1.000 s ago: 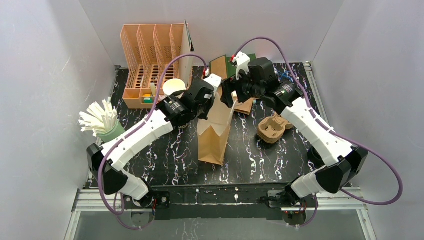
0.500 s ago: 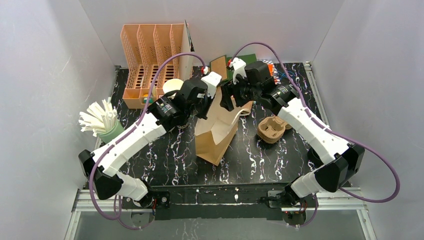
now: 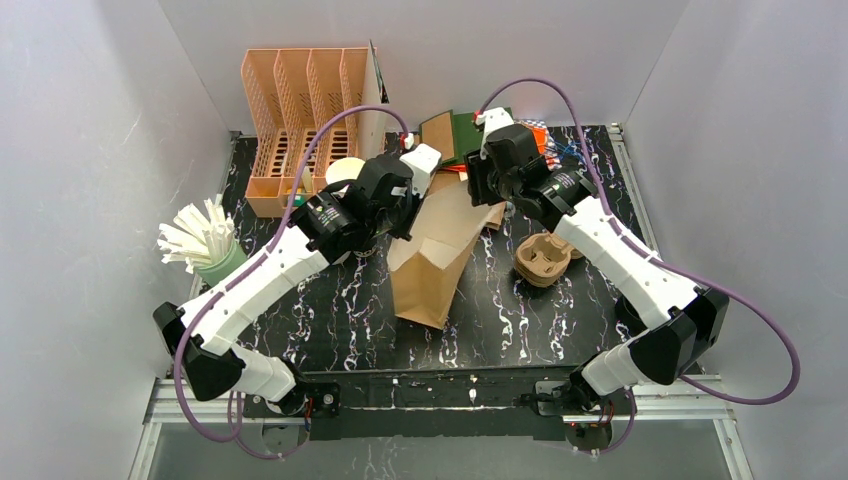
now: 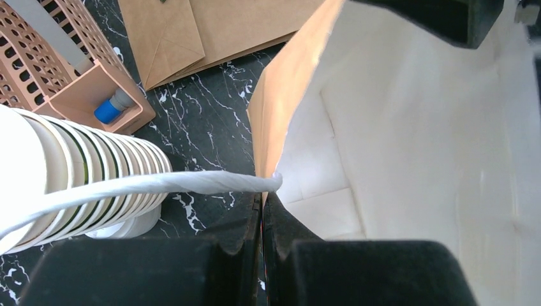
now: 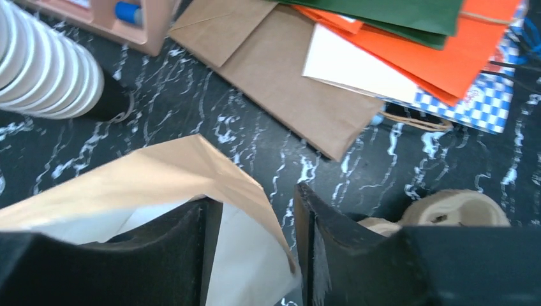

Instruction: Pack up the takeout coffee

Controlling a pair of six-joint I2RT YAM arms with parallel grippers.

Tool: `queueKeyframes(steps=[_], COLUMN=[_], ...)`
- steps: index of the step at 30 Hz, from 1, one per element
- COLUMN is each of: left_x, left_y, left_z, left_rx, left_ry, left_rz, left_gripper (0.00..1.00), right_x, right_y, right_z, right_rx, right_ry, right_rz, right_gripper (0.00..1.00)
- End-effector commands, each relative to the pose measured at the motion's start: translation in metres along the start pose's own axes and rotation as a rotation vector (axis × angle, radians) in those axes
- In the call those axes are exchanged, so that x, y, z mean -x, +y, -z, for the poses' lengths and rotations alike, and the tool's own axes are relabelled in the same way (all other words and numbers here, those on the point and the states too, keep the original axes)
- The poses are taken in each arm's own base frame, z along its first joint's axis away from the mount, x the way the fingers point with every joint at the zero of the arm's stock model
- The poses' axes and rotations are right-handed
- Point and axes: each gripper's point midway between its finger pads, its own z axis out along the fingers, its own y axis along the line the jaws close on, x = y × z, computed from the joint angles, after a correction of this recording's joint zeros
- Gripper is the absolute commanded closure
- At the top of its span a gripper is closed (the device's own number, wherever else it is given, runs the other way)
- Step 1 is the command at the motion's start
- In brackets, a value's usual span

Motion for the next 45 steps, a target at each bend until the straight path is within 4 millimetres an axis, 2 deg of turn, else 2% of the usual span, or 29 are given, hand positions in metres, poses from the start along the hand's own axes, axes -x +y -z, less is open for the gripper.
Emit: queueKeyframes(steps=[1,3,4,9,14,19,21,27,31,36,38,45], left_x=[-0.002,-0.003,-0.003,-0.004,0.001,-0.002,-0.003,-0.006,-0.002,0.003,0.007,0.021], left_y=[0.01,0.01,0.01,0.012,0.014,0.015,0.016,0.019,0.021,0.024,0.024,0.024], left_z=[0.017,0.016,0.015,0.009,0.003,-0.007,-0.01,-0.015,-0.012,-0.011,-0.012,-0.024], left_rx=[0.034,0.034,0.033,0.058,0.09,0.116,0.131,0.16,0.167,0.185,0.187,0.2], left_ry=[0.017,0.018,0.018,0.022,0.014,0.033,0.041,0.054,0.042,0.01,-0.01,-0.036], left_rz=[-0.007,-0.006,-0.005,0.008,0.052,0.073,0.079,0.09,0.095,0.112,0.119,0.108], left_gripper=[1.0,1.0,1.0,1.0,1.0,1.0,1.0,1.0,1.0,0.99,0.98,0.98], right_x=[0.008,0.007,0.008,0.014,0.028,0.034,0.036,0.041,0.032,-0.01,-0.027,-0.083], right_y=[-0.041,-0.035,-0.029,-0.008,0.015,0.04,0.039,0.001,-0.05,-0.121,-0.135,-0.164], right_z=[0.009,0.008,0.008,0.017,0.037,0.058,0.063,0.07,0.069,0.056,0.051,0.038], right_rx=[-0.22,-0.182,-0.15,-0.03,0.11,0.267,0.264,0.09,-0.087,-0.241,-0.29,-0.452], right_ry=[-0.055,-0.043,-0.038,-0.037,-0.06,-0.071,-0.081,-0.128,-0.123,-0.059,-0.045,0.003], right_rz=[-0.053,-0.048,-0.045,-0.051,-0.062,-0.073,-0.096,-0.198,-0.336,-0.566,-0.587,-0.672], right_gripper=[0.42,0.26,0.23,0.16,0.1,0.02,0.02,0.03,0.1,0.19,0.21,0.23])
